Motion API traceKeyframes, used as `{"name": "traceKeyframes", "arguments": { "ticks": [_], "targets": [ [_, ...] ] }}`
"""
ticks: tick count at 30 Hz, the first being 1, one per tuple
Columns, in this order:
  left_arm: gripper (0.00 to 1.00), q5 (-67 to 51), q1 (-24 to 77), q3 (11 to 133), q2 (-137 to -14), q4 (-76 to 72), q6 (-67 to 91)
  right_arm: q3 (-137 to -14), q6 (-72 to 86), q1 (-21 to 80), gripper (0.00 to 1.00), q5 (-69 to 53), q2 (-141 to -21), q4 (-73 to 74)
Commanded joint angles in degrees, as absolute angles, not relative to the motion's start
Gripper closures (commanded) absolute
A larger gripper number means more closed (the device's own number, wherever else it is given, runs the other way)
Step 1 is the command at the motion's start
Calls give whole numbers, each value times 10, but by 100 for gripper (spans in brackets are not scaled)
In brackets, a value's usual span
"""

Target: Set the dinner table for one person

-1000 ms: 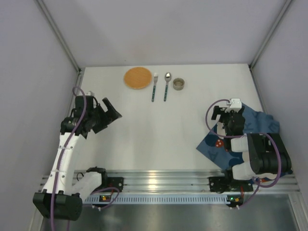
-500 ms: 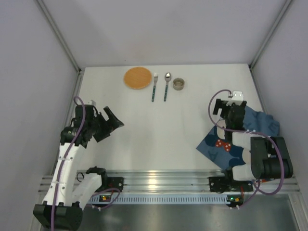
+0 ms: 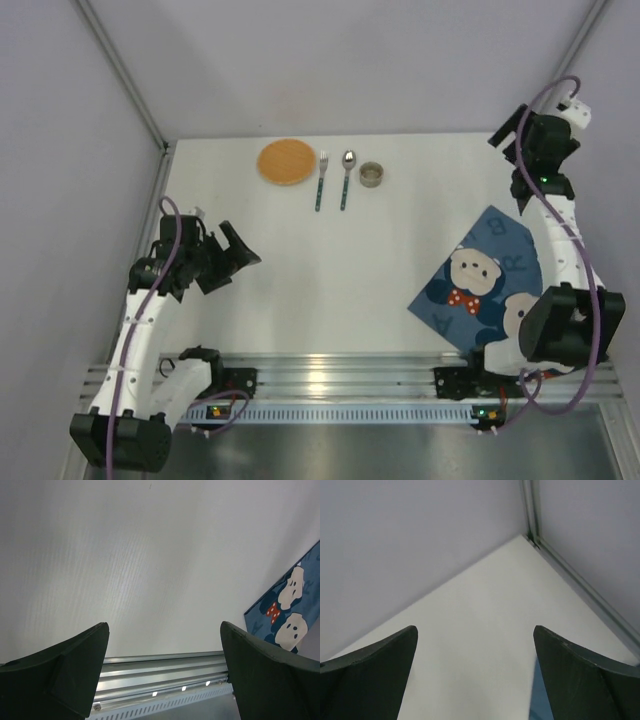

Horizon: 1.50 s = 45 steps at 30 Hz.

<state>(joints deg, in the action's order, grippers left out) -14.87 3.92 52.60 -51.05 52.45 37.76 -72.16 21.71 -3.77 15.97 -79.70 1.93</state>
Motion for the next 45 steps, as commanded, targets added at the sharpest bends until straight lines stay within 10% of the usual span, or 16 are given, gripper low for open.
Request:
{"name": "traceKeyframes", "arguments": {
  "ticks": [1, 20, 30, 45],
  "targets": [
    [2, -162, 42, 526, -494, 505, 378, -794, 328, -118, 0, 93, -876, 298],
    [3, -143, 42, 490, -432, 533, 385, -664, 341, -18, 4, -21, -1031, 464],
    [3, -125, 42, 507, -433, 557, 370, -654, 337, 24, 98, -2, -1060, 458],
    [3, -105, 42, 512, -428, 557, 354, -838, 500, 363, 100, -205, -1114, 450]
  ]
}}
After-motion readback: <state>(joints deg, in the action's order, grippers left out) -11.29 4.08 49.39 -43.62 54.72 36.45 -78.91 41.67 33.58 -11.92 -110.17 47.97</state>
